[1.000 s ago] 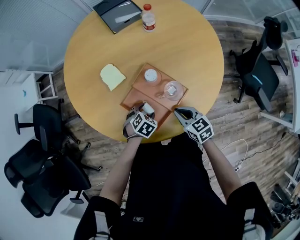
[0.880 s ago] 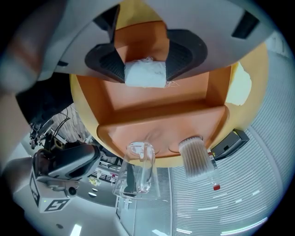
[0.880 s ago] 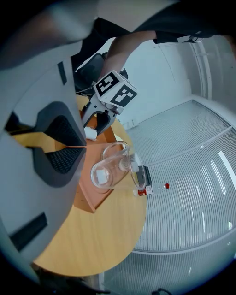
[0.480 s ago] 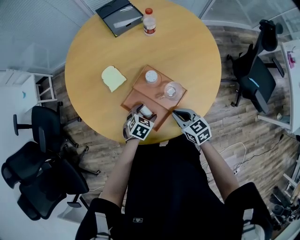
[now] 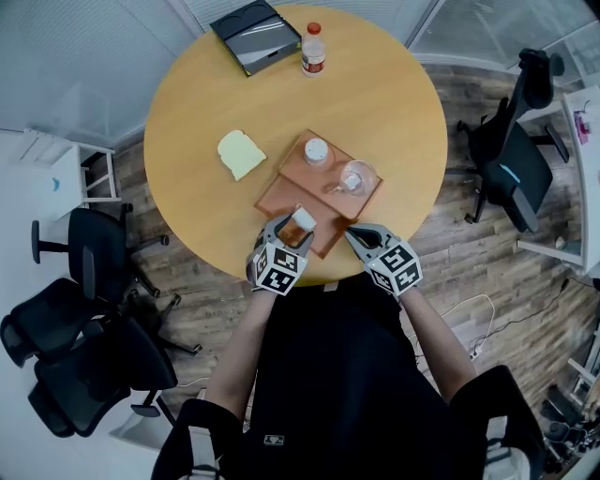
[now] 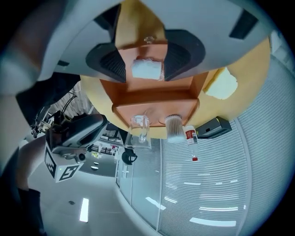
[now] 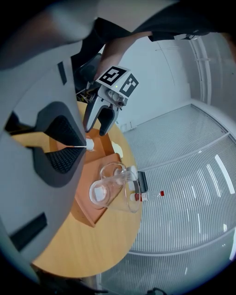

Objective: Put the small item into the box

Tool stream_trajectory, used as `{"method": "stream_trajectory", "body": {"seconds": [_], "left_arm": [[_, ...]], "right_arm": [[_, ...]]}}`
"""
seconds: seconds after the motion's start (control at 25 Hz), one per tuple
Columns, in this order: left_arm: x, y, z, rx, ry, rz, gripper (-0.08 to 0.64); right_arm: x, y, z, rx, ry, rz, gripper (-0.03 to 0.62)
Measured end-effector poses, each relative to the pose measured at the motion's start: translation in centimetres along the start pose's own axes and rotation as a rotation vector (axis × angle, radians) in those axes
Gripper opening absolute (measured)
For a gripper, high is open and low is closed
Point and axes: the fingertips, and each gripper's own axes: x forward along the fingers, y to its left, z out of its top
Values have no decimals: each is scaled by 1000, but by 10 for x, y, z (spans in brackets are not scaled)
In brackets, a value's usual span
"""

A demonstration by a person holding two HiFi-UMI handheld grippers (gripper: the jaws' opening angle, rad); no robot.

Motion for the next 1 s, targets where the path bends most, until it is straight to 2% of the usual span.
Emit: {"method": "stream_trajectory", "body": {"seconds": [0.08,0.16,0.24,0.4,0.56,0.64,1.0], "left_arm": [[-10,2,-1,-7,-28,12,200],[-19,4,-3,-6,-50,18,82],[-27,3,-6,2,-63,21,17],[-40,-1,-13,-23,-84,1,8],[-54,-3,-14,-120,-165,-37,6],[-60,-2,-16,-143,-196,-45,6],[-74,-8,-31,-208,-226,-110,6]], "right_arm": [[2,7,1,-6,-5,2,6],[5,13,3,-12,-10,3,6],[6,19,3,-18,-14,3,6],[7,31,2,-28,-19,5,6],[8,41,-1,-38,-20,-6,6],[8,46,-2,-43,-19,-12,6],[7,63,-1,-97,-13,-22,5]]}}
